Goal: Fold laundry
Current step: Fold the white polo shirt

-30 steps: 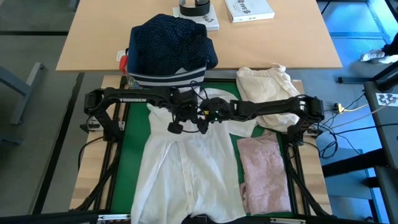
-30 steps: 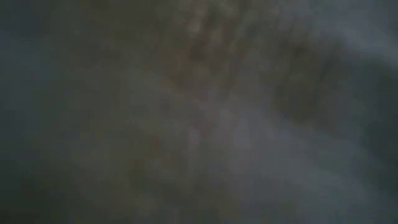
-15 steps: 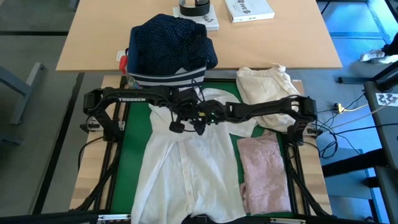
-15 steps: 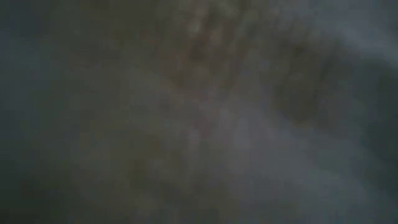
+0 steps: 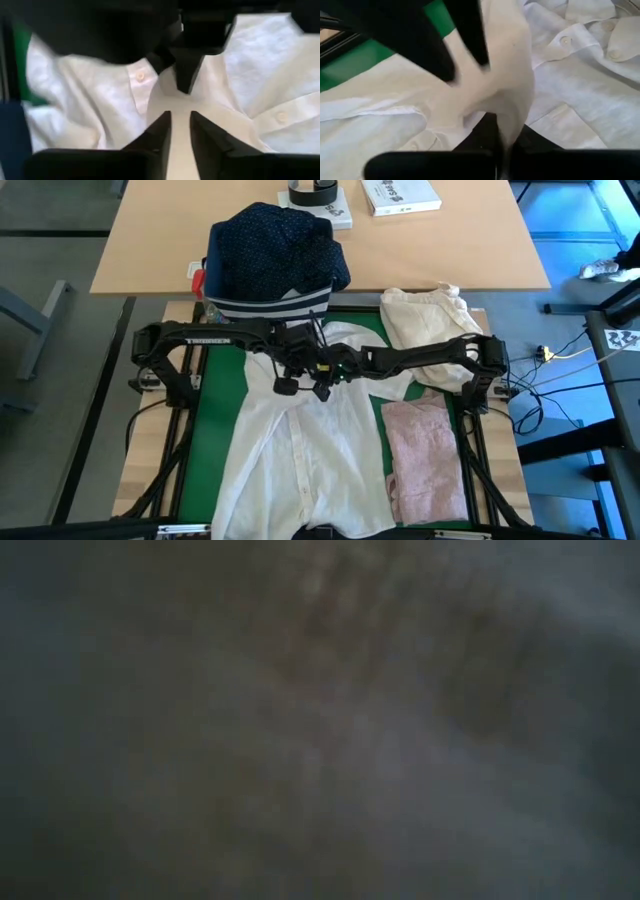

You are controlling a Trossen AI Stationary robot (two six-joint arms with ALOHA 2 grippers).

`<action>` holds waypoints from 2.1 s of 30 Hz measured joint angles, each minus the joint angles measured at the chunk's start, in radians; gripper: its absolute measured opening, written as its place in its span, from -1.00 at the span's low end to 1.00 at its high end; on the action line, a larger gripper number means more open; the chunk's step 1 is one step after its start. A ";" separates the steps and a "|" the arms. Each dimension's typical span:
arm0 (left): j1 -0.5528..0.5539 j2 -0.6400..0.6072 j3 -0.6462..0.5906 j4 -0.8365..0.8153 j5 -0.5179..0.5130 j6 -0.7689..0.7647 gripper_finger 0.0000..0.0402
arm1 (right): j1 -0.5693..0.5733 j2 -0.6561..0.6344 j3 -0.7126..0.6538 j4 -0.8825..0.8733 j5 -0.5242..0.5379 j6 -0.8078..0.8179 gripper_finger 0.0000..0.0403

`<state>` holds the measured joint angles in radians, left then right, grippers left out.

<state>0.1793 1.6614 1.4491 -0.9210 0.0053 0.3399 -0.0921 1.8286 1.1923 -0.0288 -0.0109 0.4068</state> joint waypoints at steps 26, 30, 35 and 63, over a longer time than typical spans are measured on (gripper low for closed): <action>-0.254 -0.283 -0.747 0.656 -0.224 -0.148 -0.28 | -0.002 -0.001 0.000 0.000 -0.009 -0.049 -0.97; -0.258 -0.240 -0.748 0.686 -0.294 -0.144 -0.28 | -0.002 -0.001 0.000 0.000 -0.009 -0.049 -0.99; -0.256 -0.198 -0.747 0.709 -0.309 -0.121 -0.28 | -0.002 -0.002 0.000 0.002 -0.009 -0.049 -0.97; 0.020 -0.432 -0.454 0.659 -0.157 -0.123 -1.00 | -0.002 -0.109 0.000 -0.287 0.000 0.048 -0.97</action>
<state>0.1993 1.2296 0.9950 -0.2621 -0.1513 0.2165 -0.0939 1.7193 1.1927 -0.3162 -0.0105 0.4544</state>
